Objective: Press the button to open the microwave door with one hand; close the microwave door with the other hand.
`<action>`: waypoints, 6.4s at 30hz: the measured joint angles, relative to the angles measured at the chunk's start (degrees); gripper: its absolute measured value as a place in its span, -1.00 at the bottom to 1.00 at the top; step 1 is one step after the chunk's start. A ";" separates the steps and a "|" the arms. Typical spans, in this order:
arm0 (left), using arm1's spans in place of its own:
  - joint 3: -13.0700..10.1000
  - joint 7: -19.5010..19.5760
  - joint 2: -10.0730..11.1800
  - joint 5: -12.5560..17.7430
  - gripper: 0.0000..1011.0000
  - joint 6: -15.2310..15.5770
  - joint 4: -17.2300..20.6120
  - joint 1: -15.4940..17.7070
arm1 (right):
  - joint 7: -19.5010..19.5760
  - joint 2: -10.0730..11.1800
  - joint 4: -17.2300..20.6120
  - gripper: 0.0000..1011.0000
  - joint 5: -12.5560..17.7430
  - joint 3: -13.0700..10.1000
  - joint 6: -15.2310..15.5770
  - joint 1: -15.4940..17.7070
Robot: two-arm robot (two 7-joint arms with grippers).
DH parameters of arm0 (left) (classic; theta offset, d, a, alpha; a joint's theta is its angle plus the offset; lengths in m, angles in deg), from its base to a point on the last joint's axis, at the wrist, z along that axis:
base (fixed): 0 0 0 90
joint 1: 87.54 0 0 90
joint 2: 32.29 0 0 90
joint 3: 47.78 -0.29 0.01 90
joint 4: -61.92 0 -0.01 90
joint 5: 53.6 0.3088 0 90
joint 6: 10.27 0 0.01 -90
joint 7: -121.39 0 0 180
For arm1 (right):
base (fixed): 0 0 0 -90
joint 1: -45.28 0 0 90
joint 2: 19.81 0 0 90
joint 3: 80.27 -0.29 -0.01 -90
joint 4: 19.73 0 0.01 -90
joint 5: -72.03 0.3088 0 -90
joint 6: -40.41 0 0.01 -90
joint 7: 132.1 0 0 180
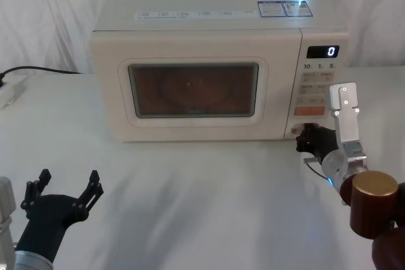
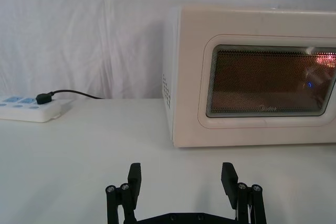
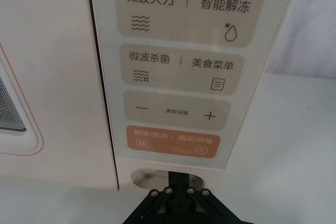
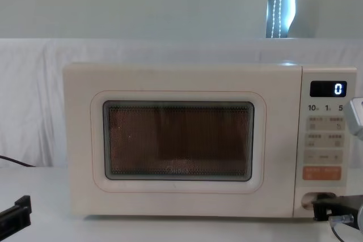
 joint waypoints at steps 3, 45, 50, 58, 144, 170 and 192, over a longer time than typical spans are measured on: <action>0.00 0.00 0.00 0.00 0.98 0.00 0.00 0.00 | 0.02 -0.08 -0.25 -1.00 -0.07 0.07 0.01 -0.17; 0.00 0.00 0.00 0.00 0.98 0.00 0.00 0.00 | -3.21 2.38 6.91 -1.00 0.65 0.63 3.67 2.90; 0.00 0.00 0.00 0.00 0.98 0.00 0.00 0.00 | -3.75 3.07 9.66 -1.00 0.70 0.81 4.37 4.21; 0.00 0.00 0.00 0.00 0.98 0.00 0.00 0.00 | -5.15 4.49 14.99 -1.00 0.97 1.01 6.21 7.52; 0.00 0.00 0.00 0.00 0.98 0.00 0.00 0.00 | -10.58 10.34 29.57 0.42 14.33 -0.06 -4.05 24.82; 0.00 0.00 0.00 0.00 0.98 0.00 0.00 0.00 | -10.58 10.34 29.57 0.98 14.29 -0.06 -4.01 24.82; 0.00 0.00 0.00 0.00 0.98 0.00 0.00 0.00 | -10.58 10.34 29.57 0.98 14.29 -0.06 -4.01 24.82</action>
